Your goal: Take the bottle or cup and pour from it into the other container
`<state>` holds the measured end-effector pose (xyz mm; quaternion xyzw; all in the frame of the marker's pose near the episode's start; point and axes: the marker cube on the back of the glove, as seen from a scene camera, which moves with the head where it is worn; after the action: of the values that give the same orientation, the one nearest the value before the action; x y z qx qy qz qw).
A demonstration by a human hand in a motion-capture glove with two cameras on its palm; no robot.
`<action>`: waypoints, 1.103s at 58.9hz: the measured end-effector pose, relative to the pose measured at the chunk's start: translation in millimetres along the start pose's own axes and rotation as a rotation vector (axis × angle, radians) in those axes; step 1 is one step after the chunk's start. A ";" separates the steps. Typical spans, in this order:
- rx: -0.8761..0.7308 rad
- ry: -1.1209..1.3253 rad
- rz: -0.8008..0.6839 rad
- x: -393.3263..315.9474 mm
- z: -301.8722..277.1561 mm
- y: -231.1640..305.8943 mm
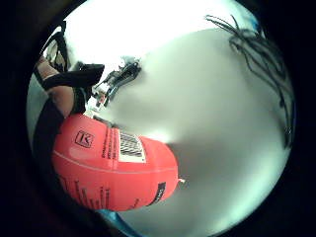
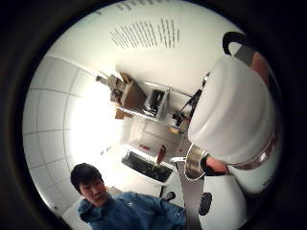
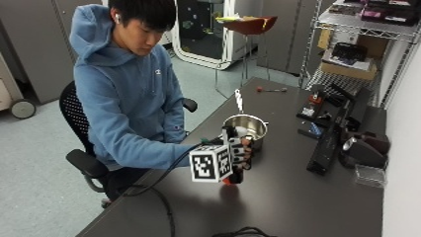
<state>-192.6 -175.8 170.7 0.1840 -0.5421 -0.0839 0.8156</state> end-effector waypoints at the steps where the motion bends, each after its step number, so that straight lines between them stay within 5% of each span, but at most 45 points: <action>1: -0.013 0.017 -0.009 -4.3 1.3 -1.3; 36: -0.738 1.130 -0.215 -145.5 77.9 -51.9; 47: -0.838 1.601 -0.269 -162.3 125.2 -48.2; 65: -0.920 1.903 -0.367 -161.3 181.2 -28.9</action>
<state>-420.8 -186.0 84.1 -0.0725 0.4357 -0.2237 0.8688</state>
